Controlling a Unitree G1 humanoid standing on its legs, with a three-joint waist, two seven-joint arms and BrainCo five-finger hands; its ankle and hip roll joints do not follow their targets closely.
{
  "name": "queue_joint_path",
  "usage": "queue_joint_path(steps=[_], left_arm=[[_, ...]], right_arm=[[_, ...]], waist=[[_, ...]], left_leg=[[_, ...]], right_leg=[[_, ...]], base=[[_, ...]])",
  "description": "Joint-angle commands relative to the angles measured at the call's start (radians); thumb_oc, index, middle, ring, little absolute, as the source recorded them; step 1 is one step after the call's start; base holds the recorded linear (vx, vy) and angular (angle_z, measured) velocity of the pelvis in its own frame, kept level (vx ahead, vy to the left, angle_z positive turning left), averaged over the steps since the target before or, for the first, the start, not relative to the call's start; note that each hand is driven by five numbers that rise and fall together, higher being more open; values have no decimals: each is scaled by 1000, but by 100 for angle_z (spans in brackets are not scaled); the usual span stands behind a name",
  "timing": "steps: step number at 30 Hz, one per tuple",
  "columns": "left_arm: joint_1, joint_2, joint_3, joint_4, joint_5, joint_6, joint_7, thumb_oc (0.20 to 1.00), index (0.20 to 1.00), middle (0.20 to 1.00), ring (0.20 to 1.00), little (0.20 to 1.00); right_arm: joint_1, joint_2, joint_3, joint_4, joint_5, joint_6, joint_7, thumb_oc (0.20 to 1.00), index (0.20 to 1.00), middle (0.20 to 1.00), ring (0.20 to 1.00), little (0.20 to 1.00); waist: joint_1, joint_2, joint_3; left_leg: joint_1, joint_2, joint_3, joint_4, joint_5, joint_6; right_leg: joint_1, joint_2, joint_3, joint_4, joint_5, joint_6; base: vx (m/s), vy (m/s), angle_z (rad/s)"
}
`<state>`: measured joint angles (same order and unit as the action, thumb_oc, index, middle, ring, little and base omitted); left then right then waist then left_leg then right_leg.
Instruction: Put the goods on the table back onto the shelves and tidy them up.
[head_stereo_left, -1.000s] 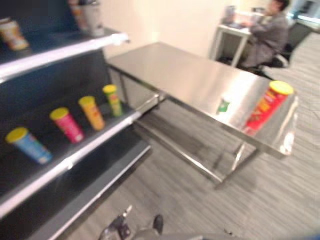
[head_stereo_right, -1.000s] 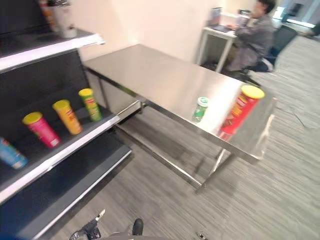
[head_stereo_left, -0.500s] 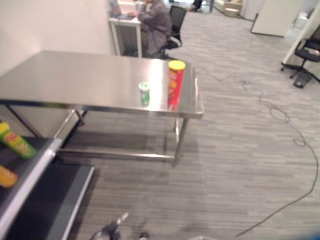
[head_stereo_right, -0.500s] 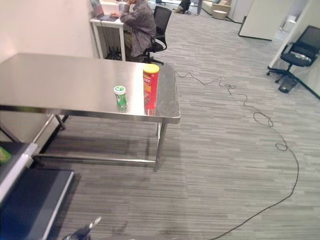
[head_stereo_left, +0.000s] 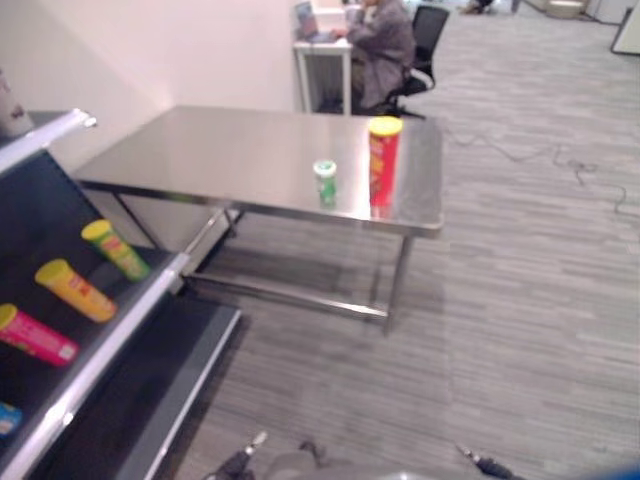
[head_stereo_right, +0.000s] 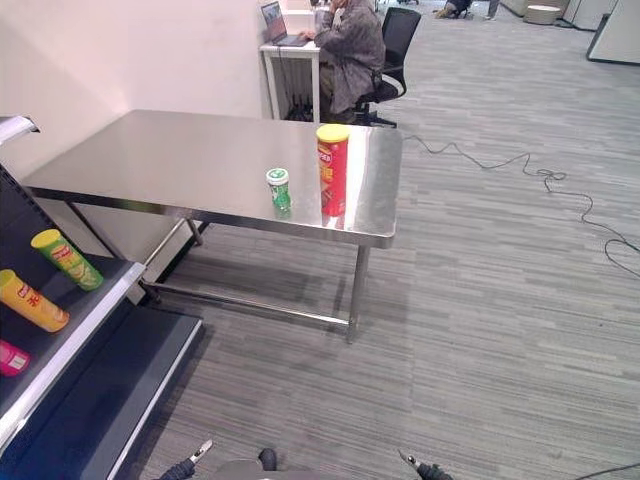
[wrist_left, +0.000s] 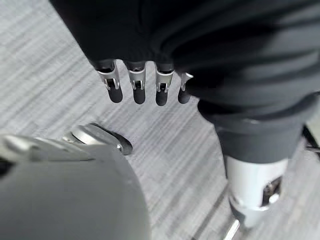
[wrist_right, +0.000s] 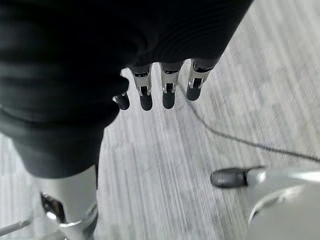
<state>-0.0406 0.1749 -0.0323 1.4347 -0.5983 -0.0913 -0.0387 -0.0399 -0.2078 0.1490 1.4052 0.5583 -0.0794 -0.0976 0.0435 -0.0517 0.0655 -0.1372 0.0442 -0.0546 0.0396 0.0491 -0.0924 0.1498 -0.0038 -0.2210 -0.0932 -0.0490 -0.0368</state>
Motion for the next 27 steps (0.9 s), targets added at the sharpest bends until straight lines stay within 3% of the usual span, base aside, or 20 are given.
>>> queue_joint_path(steps=[1, 3, 7, 8, 10, 12, 15, 17, 19, 21, 23, 24, 25, 26, 27], left_arm=[[-31, -7, 0, 30, -69, -22, -4, 1000, 1000, 1000, 1000, 1000], [-36, -4, 2, 24, -91, -21, 0, 1000, 1000, 1000, 1000, 1000], [-9, -67, -49, -41, -130, -29, 1, 1000, 1000, 1000, 1000, 1000], [-5, -72, -51, -23, -124, -28, -3, 1000, 1000, 1000, 1000, 1000], [-9, -72, -46, -6, -121, -27, -14, 1000, 1000, 1000, 1000, 1000], [-21, -51, -38, 8, -80, -36, -1, 1000, 1000, 1000, 1000, 1000], [-30, -36, -55, 9, -23, -40, 9, 1000, 1000, 1000, 1000, 1000], [-33, -26, -78, 23, 42, -38, 14, 1000, 1000, 1000, 1000, 1000], [-31, -24, -92, 32, 63, -29, 15, 1000, 1000, 1000, 1000, 1000], [-25, -22, -102, 39, 83, -23, 12, 1000, 1000, 1000, 1000, 1000], [-18, -16, -102, 35, 84, -19, 10, 1000, 1000, 1000, 1000, 1000], [-19, -16, -102, 35, 84, -19, 10, 1000, 1000, 1000, 1000, 1000], [-23, -13, -107, 33, 79, -25, 9, 1000, 1000, 1000, 1000, 1000], [-38, -13, -145, 30, 104, -35, 7, 1000, 1000, 1000, 1000, 1000], [-39, -14, -127, 31, 97, -21, -3, 1000, 1000, 1000, 1000, 1000]], right_arm=[[-7, -19, 14, 4, -46, -17, 0, 1000, 1000, 1000, 1000, 1000], [-10, -21, 9, 4, -48, -17, -5, 1000, 1000, 1000, 1000, 1000], [-24, -28, 0, 11, -45, -11, -13, 1000, 1000, 1000, 1000, 1000], [-21, -19, -1, 15, -48, -13, -13, 1000, 1000, 1000, 1000, 1000], [-22, -10, -6, 25, -50, -12, -7, 1000, 1000, 1000, 1000, 1000], [-12, 27, -1, 38, -46, -4, 4, 1000, 1000, 1000, 1000, 1000], [-12, 46, 16, 23, -52, -5, 14, 1000, 1000, 1000, 1000, 1000], [-23, 44, 9, -14, -40, -17, 14, 1000, 1000, 1000, 1000, 1000], [-36, 34, -14, -23, -22, -21, 4, 1000, 1000, 1000, 1000, 1000], [-33, 29, -27, -20, -10, -22, 0, 1000, 1000, 1000, 1000, 1000], [-15, 23, -49, -1, 23, -22, -12, 1000, 1000, 1000, 1000, 1000], [-15, 23, -49, 0, 23, -22, -12, 1000, 1000, 1000, 1000, 1000], [-7, 20, -62, 18, 58, -24, -12, 1000, 1000, 1000, 1000, 1000], [12, 14, -59, 92, 68, -7, -4, 1000, 1000, 1000, 1000, 1000], [28, 10, -95, 116, 77, -5, -12, 1000, 1000, 1000, 1000, 1000]], waist=[[49, 36, 15], [57, 49, 23], [76, 70, 20], [82, 74, 10], [84, 66, 4], [88, 30, -27], [84, 10, -39], [67, 4, -33], [44, 26, -14], [30, 51, -1], [3, 67, 6], [3, 69, 4], [-17, 73, 15], [-32, 45, 26], [-32, 34, 27]], left_leg=[[-75, 0, -104, -71, 59, 18], [-110, -6, -140, -124, 82, 2], [-131, -8, -119, -127, 89, 5], [-113, 0, -123, -127, 118, 8], [-105, -7, -115, -116, 132, 14], [-76, -29, -92, -81, 118, 40], [-53, -46, -68, -68, 90, 62], [3, -75, -31, -67, 48, 106], [54, -78, -13, -70, 27, 131], [105, -67, 3, -84, 15, 144], [152, -62, -1, -115, 6, 146], [149, -59, -1, -116, 7, 145], [165, -53, -6, -125, 6, 138], [169, -68, 1, -123, -15, 124], [173, -76, -11, -119, -17, 126]], right_leg=[[39, -27, 118, 20, -56, 53], [56, -28, 147, 27, -76, 57], [82, -46, 174, 33, -91, 73], [93, -51, 182, 32, -102, 79], [108, -70, 184, 36, -105, 91], [96, -131, 206, 92, -86, 122], [64, -162, 216, 167, -41, 144], [-17, -216, 216, 323, 104, 164], [-92, -249, 201, 467, 212, 152], [-139, -269, 160, 566, 229, 139], [-211, -222, 135, 600, 126, 115], [-213, -220, 134, 598, 129, 114], [-247, -160, 130, 549, 65, 101], [-185, -109, 116, 266, 31, 123], [-154, -98, 141, 202, 24, 127]], base=[[146, 93, -35], [247, 167, -59], [228, 238, -39], [278, 287, -38], [279, 263, -45], [391, 349, -26], [234, 248, -13], [196, 319, -13], [114, 288, -19], [129, 271, -50], [115, 150, -21], [87, 22, 15], [127, -107, 28], [145, -131, 37], [165, -182, 34]])
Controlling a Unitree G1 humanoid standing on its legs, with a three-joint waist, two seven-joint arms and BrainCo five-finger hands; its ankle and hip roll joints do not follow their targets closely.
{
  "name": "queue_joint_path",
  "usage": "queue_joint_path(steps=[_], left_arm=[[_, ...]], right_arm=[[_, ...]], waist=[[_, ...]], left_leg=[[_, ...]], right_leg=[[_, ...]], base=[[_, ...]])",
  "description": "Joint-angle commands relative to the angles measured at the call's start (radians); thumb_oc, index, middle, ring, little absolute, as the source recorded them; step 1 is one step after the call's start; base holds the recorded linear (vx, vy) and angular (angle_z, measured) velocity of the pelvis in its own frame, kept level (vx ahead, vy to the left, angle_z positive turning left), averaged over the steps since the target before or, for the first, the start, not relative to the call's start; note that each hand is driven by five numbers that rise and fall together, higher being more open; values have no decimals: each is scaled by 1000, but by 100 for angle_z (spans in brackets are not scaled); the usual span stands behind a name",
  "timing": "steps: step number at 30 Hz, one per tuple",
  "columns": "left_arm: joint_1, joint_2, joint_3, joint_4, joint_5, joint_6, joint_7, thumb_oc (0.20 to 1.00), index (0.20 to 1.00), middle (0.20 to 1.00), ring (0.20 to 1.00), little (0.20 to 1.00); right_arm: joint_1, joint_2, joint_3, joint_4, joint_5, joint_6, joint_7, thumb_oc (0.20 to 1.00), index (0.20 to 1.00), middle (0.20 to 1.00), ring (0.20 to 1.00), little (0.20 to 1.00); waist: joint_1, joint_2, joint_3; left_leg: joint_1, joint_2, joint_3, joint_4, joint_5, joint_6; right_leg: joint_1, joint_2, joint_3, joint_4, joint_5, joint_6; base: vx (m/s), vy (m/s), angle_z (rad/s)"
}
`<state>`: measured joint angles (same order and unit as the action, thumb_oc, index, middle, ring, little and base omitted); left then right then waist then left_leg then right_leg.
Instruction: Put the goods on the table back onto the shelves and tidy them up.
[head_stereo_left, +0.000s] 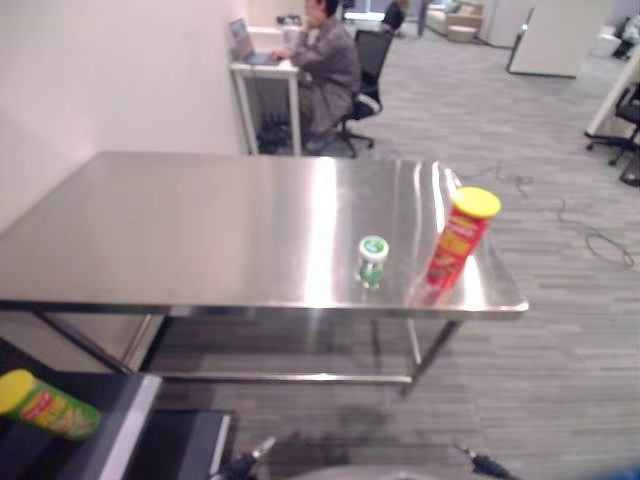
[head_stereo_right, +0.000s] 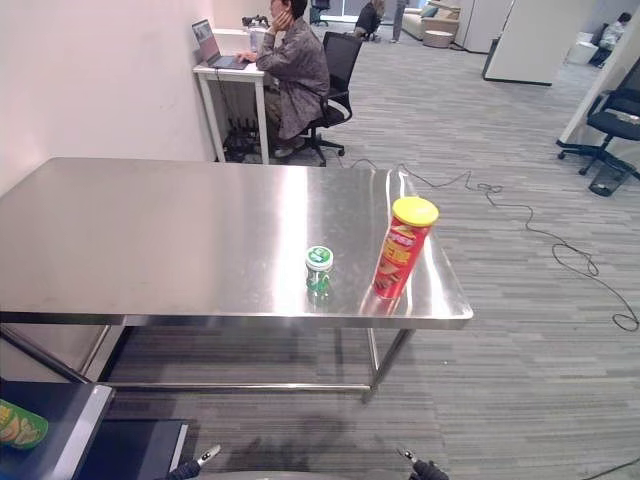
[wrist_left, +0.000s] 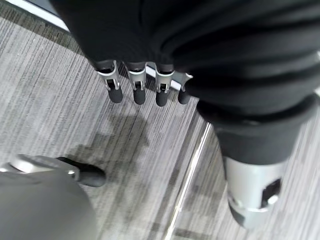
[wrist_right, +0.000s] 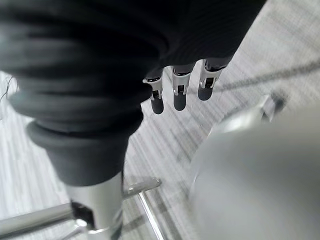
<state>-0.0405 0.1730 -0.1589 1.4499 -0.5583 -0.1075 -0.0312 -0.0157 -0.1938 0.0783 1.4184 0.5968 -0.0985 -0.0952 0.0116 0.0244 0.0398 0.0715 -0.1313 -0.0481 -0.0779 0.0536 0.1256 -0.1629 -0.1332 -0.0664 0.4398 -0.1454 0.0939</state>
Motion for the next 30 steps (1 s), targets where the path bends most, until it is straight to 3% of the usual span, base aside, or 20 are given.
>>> queue_joint_path(steps=[1, 9, 16, 20, 21, 23, 24, 26, 27, 28, 30], left_arm=[[-35, -19, 13, 9, 35, -14, -4, 1000, 1000, 1000, 1000, 1000], [6, -33, 48, 24, -6, -8, -28, 1000, 1000, 1000, 1000, 1000], [5, -30, 57, 27, 5, 4, -37, 1000, 1000, 1000, 1000, 1000], [13, -18, 62, 24, 26, 3, -41, 1000, 1000, 1000, 1000, 1000], [23, -3, 76, 30, 28, 2, -49, 1000, 1000, 1000, 1000, 1000], [29, 4, 86, 27, 32, -3, -50, 1000, 1000, 1000, 1000, 1000], [46, 6, 123, 24, 39, -5, -59, 1000, 1000, 1000, 1000, 1000], [62, -4, 162, 25, 54, -1, -63, 1000, 1000, 1000, 1000, 1000], [64, -4, 159, 25, 54, -1, -62, 1000, 1000, 1000, 1000, 1000], [76, -12, 200, 30, 68, 5, -64, 1000, 1000, 1000, 1000, 1000], [77, -15, 213, 32, 72, 10, -65, 1000, 1000, 1000, 1000, 1000]], right_arm=[[22, 6, -46, 161, 62, 31, -10, 1000, 1000, 1000, 1000, 1000], [35, -26, -108, 165, 137, 32, 1, 1000, 1000, 1000, 1000, 1000], [47, -76, -178, 183, 168, 32, -13, 1000, 1000, 1000, 1000, 1000], [71, -159, -256, 158, 188, 14, -29, 1000, 1000, 1000, 1000, 1000], [81, -239, -288, 127, 186, 8, -18, 1000, 1000, 1000, 1000, 1000], [100, -277, -298, 68, 159, -6, -22, 1000, 1000, 1000, 1000, 1000], [157, -338, -372, -134, 125, -58, -36, 1000, 1000, 1000, 1000, 1000], [260, -347, -479, -420, 77, -104, -80, 1000, 1000, 1000, 1000, 1000], [266, -344, -482, -428, 73, -101, -84, 1000, 1000, 1000, 1000, 1000], [345, -343, -566, -647, 15, -130, -113, 1000, 1000, 1000, 1000, 1000], [356, -349, -591, -720, -12, -136, -130, 1000, 1000, 1000, 1000, 1000]], waist=[[12, -51, 26], [14, -49, -14], [-8, -46, -20], [-38, -48, -18], [-49, -54, -19], [-54, -57, -19], [-73, -63, -20], [-90, -64, -27], [-88, -64, -29], [-104, -64, -36], [-107, -64, -37]], left_leg=[[-31, 97, -21, -9, -26, -95], [-31, 123, -30, -9, -27, -134], [-26, 144, -16, -9, -29, -148], [-29, 156, 8, -9, -32, -156], [-31, 164, 23, -9, -33, -160], [-32, 168, 31, -9, -33, -161], [-31, 172, 40, -9, -36, -162], [-36, 173, 44, -9, -32, -162], [-30, 174, 43, -9, -42, -162], [-30, 177, 44, -9, -47, -164], [-30, 178, 45, -9, -48, -164]], right_leg=[[193, 44, 18, -398, 125, -7], [270, 55, 3, -522, 153, -11], [274, 67, 16, -527, 146, -13], [262, 76, 41, -527, 151, -10], [255, 80, 56, -527, 155, -7], [250, 81, 64, -527, 158, -6], [245, 84, 75, -527, 162, -3], [236, 85, 77, -527, 168, -2], [242, 85, 76, -527, 160, -1], [240, 86, 77, -527, 159, -1], [239, 86, 77, -527, 158, -1]], base=[[83, -74, 37], [41, -72, 27], [17, -63, 9], [7, -53, -12], [1, -57, -28], [3, -32, -42], [25, -14, -50], [22, -10, -49], [48, -9, -27], [60, -6, -3], [20, -3, 1]])
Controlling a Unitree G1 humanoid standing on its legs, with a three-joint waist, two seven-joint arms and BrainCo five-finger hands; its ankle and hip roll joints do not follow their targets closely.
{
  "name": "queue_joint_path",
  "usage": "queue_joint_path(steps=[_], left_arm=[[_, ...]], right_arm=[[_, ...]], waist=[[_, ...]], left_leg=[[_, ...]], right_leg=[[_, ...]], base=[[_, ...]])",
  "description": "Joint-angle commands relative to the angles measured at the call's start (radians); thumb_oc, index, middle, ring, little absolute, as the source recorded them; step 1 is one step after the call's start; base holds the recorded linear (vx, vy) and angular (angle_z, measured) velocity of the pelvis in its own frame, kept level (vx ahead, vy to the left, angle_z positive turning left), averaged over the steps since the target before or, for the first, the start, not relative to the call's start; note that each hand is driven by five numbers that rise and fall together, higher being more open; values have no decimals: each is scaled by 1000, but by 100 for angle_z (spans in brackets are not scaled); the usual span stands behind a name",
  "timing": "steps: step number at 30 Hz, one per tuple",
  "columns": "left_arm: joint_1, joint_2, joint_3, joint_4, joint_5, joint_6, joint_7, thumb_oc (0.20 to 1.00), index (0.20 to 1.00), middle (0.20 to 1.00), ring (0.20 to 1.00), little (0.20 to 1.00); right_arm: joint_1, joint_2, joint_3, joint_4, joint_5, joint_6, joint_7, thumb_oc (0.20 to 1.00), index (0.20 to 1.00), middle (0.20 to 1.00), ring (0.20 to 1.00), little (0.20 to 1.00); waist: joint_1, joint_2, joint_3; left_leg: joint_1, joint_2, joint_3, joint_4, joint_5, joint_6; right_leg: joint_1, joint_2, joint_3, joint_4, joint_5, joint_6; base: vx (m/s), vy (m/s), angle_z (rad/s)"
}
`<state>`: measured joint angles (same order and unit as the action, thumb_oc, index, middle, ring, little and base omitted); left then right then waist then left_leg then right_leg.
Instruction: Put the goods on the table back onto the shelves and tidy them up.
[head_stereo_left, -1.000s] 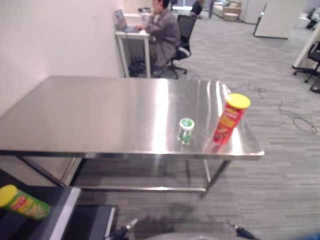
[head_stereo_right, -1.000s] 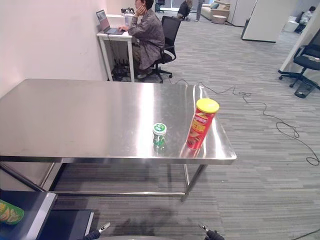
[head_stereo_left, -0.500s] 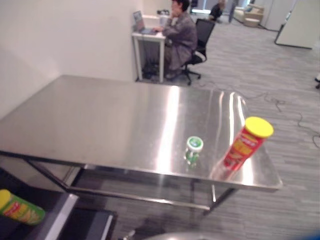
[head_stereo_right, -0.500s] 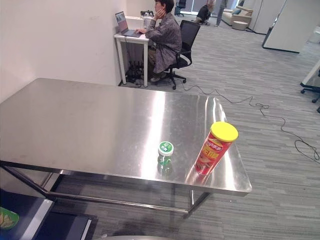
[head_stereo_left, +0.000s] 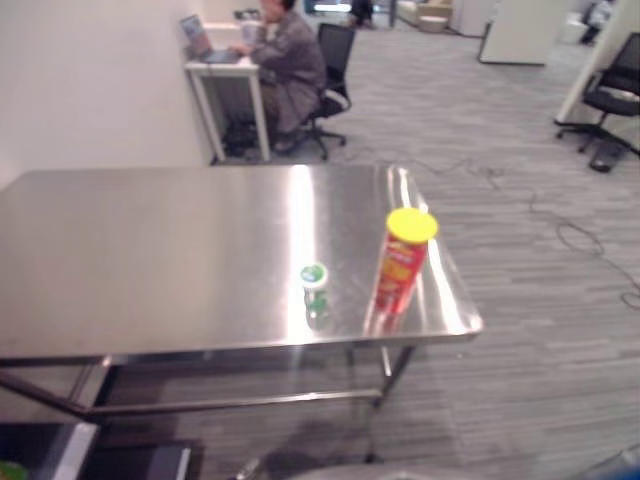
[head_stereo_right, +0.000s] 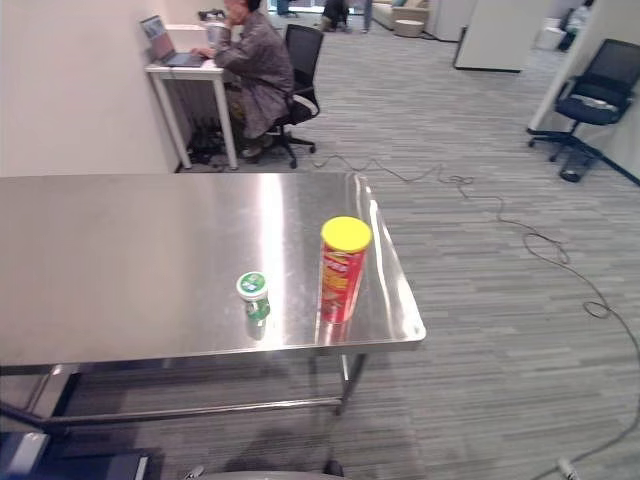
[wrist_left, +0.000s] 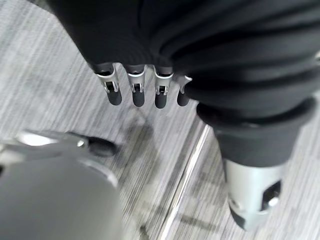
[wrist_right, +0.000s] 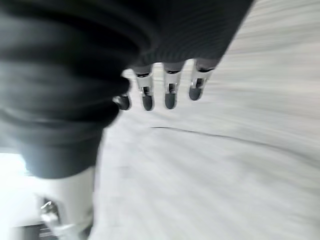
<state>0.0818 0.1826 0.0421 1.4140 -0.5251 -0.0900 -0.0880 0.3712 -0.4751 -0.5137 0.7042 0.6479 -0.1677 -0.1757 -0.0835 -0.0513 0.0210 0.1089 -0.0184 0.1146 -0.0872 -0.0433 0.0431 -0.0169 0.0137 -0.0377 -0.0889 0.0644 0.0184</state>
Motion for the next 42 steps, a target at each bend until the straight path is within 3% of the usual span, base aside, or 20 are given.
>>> queue_joint_path(steps=[1, 2, 3, 7, 8, 9, 10, 12, 21, 22, 25, 27, 29, 36, 42], left_arm=[[-46, -28, 28, 68, 39, -1, -10, 1000, 1000, 1000, 1000, 1000], [-46, -29, 27, 68, 39, -1, -10, 1000, 1000, 1000, 1000, 1000], [-47, -38, 53, 61, 39, 5, -8, 1000, 1000, 1000, 1000, 1000], [-42, -46, 59, 35, 40, 0, -11, 1000, 1000, 1000, 1000, 1000], [-42, -48, 54, 25, 39, -2, -15, 1000, 1000, 1000, 1000, 1000], [-36, -48, 43, 7, 46, -6, -27, 1000, 1000, 1000, 1000, 1000], [-36, -50, 42, 6, 46, -6, -27, 1000, 1000, 1000, 1000, 1000], [-31, -48, 13, -21, 48, -12, -46, 1000, 1000, 1000, 1000, 1000], [-39, -52, -48, -41, 53, -26, -50, 1000, 1000, 1000, 1000, 1000], [-34, -42, -71, -44, 51, -26, -50, 1000, 1000, 1000, 1000, 1000], [-32, -43, -70, -45, 51, -26, -52, 1000, 1000, 1000, 1000, 1000], [-29, -45, -96, -51, 48, -25, -64, 1000, 1000, 1000, 1000, 1000], [-28, -46, -112, -53, 47, -24, -66, 1000, 1000, 1000, 1000, 1000], [-26, -52, -109, -59, 24, -28, -76, 1000, 1000, 1000, 1000, 1000], [-26, -54, -118, -67, 11, -32, -83, 1000, 1000, 1000, 1000, 1000]], right_arm=[[-19, -73, -22, -96, -100, -69, -58, 1000, 1000, 1000, 1000, 1000], [-16, -70, -24, -103, -104, -65, -60, 1000, 1000, 1000, 1000, 1000], [13, -76, -82, -296, -217, -74, -83, 1000, 1000, 1000, 1000, 1000], [22, -154, -145, -540, -427, -81, -93, 1000, 1000, 1000, 1000, 1000], [21, -187, -162, -597, -483, -79, -90, 1000, 1000, 1000, 1000, 1000], [7, -275, -195, -693, -587, -76, -78, 1000, 1000, 1000, 1000, 1000], [8, -275, -196, -696, -589, -74, -79, 1000, 1000, 1000, 1000, 1000], [-78, -382, -184, -838, -638, -97, -17, 1000, 1000, 1000, 1000, 1000], [-342, -462, -33, -999, -586, -139, 66, 1000, 1000, 1000, 1000, 1000], [-445, -489, 101, -961, -474, -133, 164, 1000, 1000, 1000, 1000, 1000], [-473, -503, 144, -943, -468, -125, 186, 1000, 1000, 1000, 1000, 1000], [-562, -568, 282, -867, -427, -97, 271, 1000, 1000, 1000, 1000, 1000], [-597, -582, 332, -829, -405, -89, 285, 1000, 1000, 1000, 1000, 1000], [-684, -638, 480, -791, -318, -76, 384, 1000, 1000, 1000, 1000, 1000], [-706, -644, 539, -785, -259, -72, 426, 1000, 1000, 1000, 1000, 1000]], waist=[[-16, 11, -19], [-16, 12, -21], [-24, 13, -25], [-26, 14, -27], [-24, 14, -26], [-17, 11, -27], [-16, 13, -27], [10, 8, -27], [72, 0, -37], [104, -6, -40], [103, -6, -41], [128, -11, -41], [137, -14, -41], [142, -21, -40], [147, -23, -41]], left_leg=[[-75, 64, -117, 0, 59, -82], [-71, 65, -119, 0, 49, -82], [-70, 66, -117, 0, 46, -80], [-64, 69, -108, 0, 41, -78], [-61, 70, -107, 0, 38, -77], [-59, 71, -106, 0, 38, -77], [-59, 71, -106, 0, 37, -77], [-58, 70, -112, 0, 44, -75], [-68, 65, -146, 0, 55, -74], [-65, 66, -163, 0, 50, -78], [-66, 65, -166, 0, 52, -78], [-67, 66, -175, 0, 59, -82], [-69, 66, -180, 0, 62, -84], [-75, 65, -191, 0, 68, -89], [-76, 66, -196, 0, 70, -91]], right_leg=[[86, -61, 50, 2, -44, 74], [90, -60, 50, 2, -52, 74], [88, -59, 53, 2, -53, 74], [88, -56, 66, 2, -55, 75], [90, -56, 69, 2, -56, 75], [92, -56, 69, 2, -57, 76], [92, -55, 68, 2, -58, 76], [96, -57, 58, 2, -56, 77], [105, -59, 16, 2, -65, 75], [118, -59, -1, 2, -78, 71], [120, -59, -5, 2, -78, 70], [124, -57, -21, 2, -80, 67], [125, -57, -27, 2, -81, 66], [126, -58, -44, 2, -80, 65], [128, -59, -52, 2, -80, 65]], base=[[20, 1, -7], [33, 4, -7], [0, 0, 0], [27, 2, -3], [0, 0, 0], [0, 0, 0], [0, 4, -5], [-16, 0, -2], [-2, -10, 15], [-2, -29, 30], [8, -15, 10], [-16, -16, 23], [-17, -6, 10], [-7, -4, 5], [-2, -2, 7]])
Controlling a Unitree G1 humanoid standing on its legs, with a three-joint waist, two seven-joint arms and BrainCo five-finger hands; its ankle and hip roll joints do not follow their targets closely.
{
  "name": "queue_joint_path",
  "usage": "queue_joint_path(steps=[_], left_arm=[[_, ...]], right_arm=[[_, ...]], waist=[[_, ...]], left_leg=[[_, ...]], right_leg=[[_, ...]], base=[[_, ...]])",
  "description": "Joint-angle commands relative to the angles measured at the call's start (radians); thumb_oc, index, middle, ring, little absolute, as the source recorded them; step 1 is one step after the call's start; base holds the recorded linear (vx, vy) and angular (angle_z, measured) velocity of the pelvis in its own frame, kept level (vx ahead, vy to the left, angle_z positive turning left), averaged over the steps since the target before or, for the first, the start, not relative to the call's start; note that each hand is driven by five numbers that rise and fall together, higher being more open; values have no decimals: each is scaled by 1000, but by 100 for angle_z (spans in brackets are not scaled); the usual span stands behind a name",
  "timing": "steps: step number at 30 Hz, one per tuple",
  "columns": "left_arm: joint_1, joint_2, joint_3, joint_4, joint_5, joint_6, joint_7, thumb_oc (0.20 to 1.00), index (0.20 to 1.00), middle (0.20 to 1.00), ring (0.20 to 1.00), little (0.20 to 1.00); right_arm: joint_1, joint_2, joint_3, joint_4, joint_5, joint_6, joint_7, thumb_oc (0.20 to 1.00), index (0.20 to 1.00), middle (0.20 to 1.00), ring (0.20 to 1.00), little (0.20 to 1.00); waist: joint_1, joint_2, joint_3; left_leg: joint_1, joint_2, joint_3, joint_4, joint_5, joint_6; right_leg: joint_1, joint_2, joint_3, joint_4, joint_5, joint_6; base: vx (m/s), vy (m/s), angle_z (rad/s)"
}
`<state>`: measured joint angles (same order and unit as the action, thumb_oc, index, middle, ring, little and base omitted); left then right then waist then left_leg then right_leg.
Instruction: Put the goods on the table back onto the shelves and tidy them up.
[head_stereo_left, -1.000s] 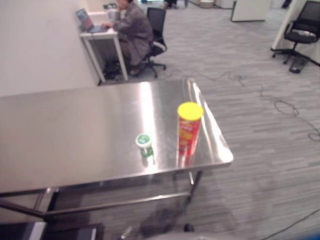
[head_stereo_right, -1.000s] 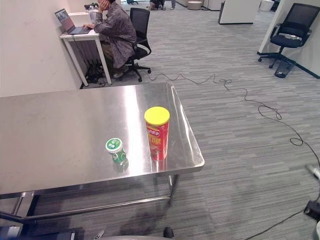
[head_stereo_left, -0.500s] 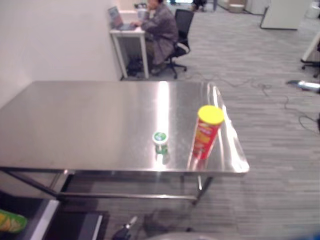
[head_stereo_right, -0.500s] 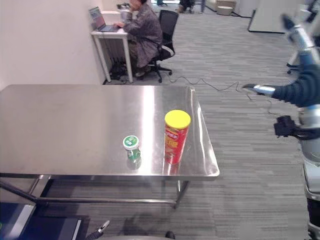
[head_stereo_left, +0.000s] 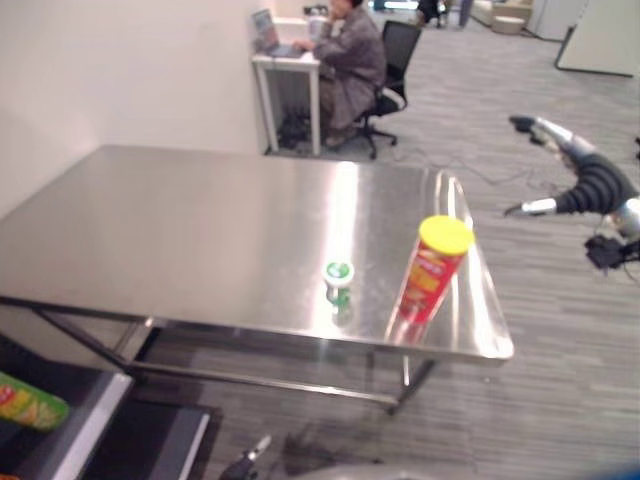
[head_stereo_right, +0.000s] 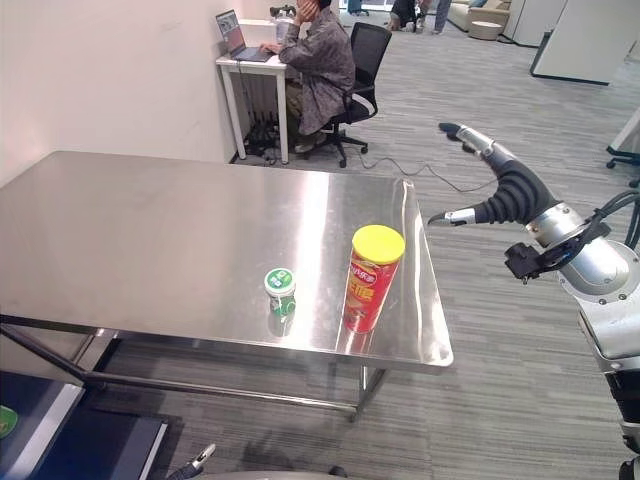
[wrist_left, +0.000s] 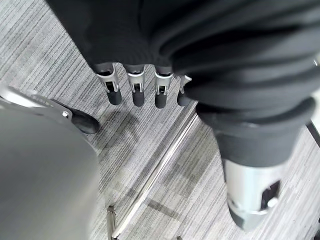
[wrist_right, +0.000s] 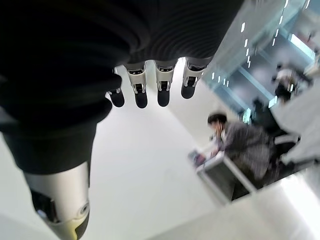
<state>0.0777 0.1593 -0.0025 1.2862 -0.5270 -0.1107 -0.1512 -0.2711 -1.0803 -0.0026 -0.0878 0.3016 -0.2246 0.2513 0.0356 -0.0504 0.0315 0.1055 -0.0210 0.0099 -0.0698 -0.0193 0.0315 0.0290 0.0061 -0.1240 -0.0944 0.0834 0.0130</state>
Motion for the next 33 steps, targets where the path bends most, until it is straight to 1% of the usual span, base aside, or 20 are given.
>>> queue_joint_path(steps=[1, 4, 13, 22, 26, 33], left_arm=[[-23, -27, -78, 58, 7, -13, -19, 1000, 1000, 1000, 1000, 1000], [-25, -26, -80, 52, 5, -15, -21, 1000, 1000, 1000, 1000, 1000], [-24, -17, -89, 34, 4, -20, -39, 1000, 1000, 1000, 1000, 1000], [-23, -15, -83, 22, -5, -20, -50, 1000, 1000, 1000, 1000, 1000], [-25, -13, -82, 10, -20, -20, -55, 1000, 1000, 1000, 1000, 1000], [-26, -11, -80, 5, -29, -18, -56, 1000, 1000, 1000, 1000, 1000]], right_arm=[[-91, -32, 75, 6, 133, -10, 27, 1000, 1000, 1000, 1000, 1000], [-106, -23, 102, -6, 174, -9, 54, 1000, 1000, 1000, 1000, 1000], [-130, -17, 196, -2, 179, -1, 96, 1000, 1000, 1000, 1000, 1000], [-116, -9, 268, -6, 132, 17, 135, 1000, 1000, 1000, 1000, 1000], [-108, 10, 319, 17, 93, 28, 147, 1000, 1000, 1000, 1000, 1000], [-111, 25, 349, 31, 62, 30, 149, 1000, 1000, 1000, 1000, 1000]], waist=[[32, -26, -52], [31, -27, -52], [37, -32, -53], [40, -30, -46], [42, -30, -39], [44, -30, -35]], left_leg=[[-72, 69, -91, -17, 47, -80], [-71, 71, -92, -17, 48, -81], [-63, 72, -89, -17, 43, -82], [-56, 73, -95, -17, 41, -82], [-56, 74, -99, -17, 41, -83], [-56, 74, -105, -17, 41, -83]], right_leg=[[83, -51, 34, 7, -98, 70], [83, -51, 34, 7, -98, 71], [93, -52, 32, 7, -102, 70], [101, -50, 29, 7, -109, 67], [104, -51, 23, 7, -110, 66], [106, -51, 20, 7, -112, 65]], base=[[0, 0, 0], [0, 0, 0], [0, 0, 0], [0, 0, 0], [0, 0, 0], [0, 0, 0]])
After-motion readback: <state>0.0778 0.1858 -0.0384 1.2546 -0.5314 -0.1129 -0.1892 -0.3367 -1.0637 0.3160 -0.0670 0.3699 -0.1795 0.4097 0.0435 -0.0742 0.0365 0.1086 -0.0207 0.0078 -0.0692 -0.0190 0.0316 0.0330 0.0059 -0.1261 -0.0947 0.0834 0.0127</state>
